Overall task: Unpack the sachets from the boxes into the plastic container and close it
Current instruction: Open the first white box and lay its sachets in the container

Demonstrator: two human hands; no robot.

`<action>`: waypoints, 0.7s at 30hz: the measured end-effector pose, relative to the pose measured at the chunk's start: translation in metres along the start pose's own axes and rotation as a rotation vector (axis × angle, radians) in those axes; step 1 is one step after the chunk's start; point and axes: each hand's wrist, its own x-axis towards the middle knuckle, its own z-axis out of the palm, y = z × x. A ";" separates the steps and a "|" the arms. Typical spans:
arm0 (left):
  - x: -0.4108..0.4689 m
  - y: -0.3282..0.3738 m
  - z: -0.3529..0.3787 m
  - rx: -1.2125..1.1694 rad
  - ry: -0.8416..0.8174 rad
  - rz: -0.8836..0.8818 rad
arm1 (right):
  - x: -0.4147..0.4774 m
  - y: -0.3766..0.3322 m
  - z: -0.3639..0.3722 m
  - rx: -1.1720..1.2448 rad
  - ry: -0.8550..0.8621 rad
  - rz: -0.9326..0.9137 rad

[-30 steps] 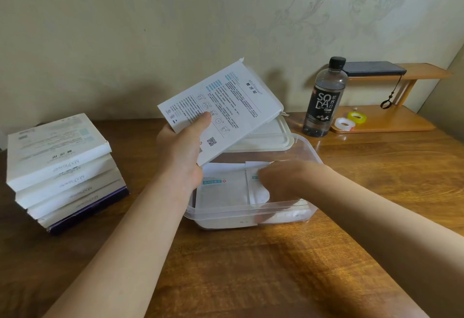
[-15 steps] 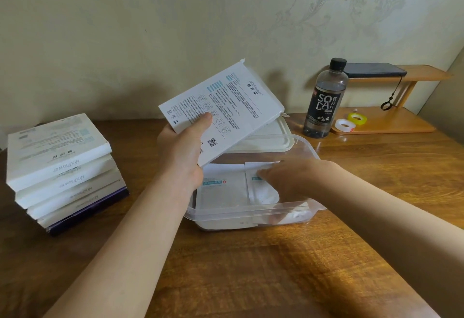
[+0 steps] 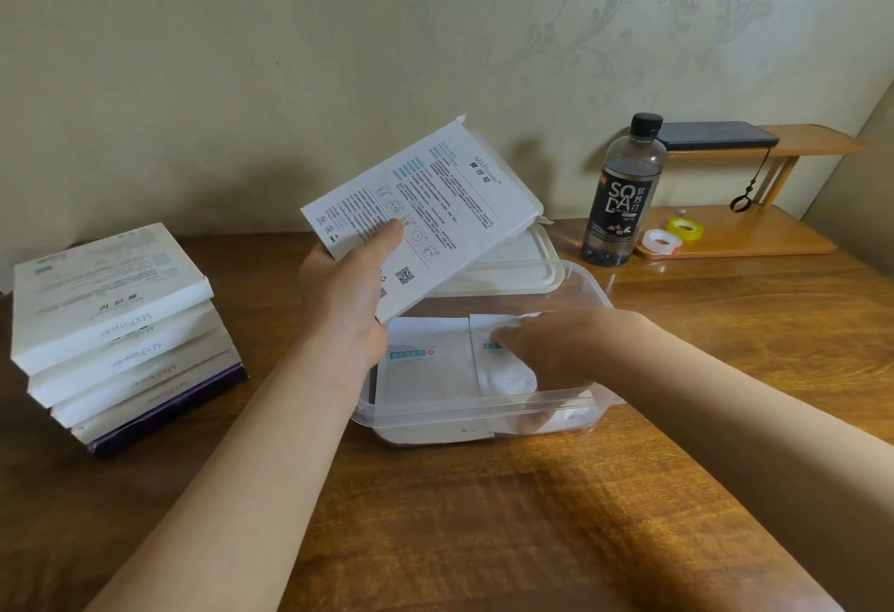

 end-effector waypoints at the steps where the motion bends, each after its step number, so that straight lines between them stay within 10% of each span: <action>1: 0.000 0.001 0.000 -0.004 0.000 -0.006 | -0.002 0.000 -0.003 0.015 -0.015 0.008; 7: 0.002 0.014 -0.002 -0.054 -0.059 -0.019 | -0.030 0.016 -0.034 0.382 0.092 0.067; 15: 0.011 0.025 -0.021 0.131 -0.207 0.011 | -0.049 0.043 -0.054 1.304 1.026 0.234; 21: 0.012 0.018 -0.023 0.205 -0.268 0.087 | -0.029 0.033 -0.058 1.611 0.834 0.077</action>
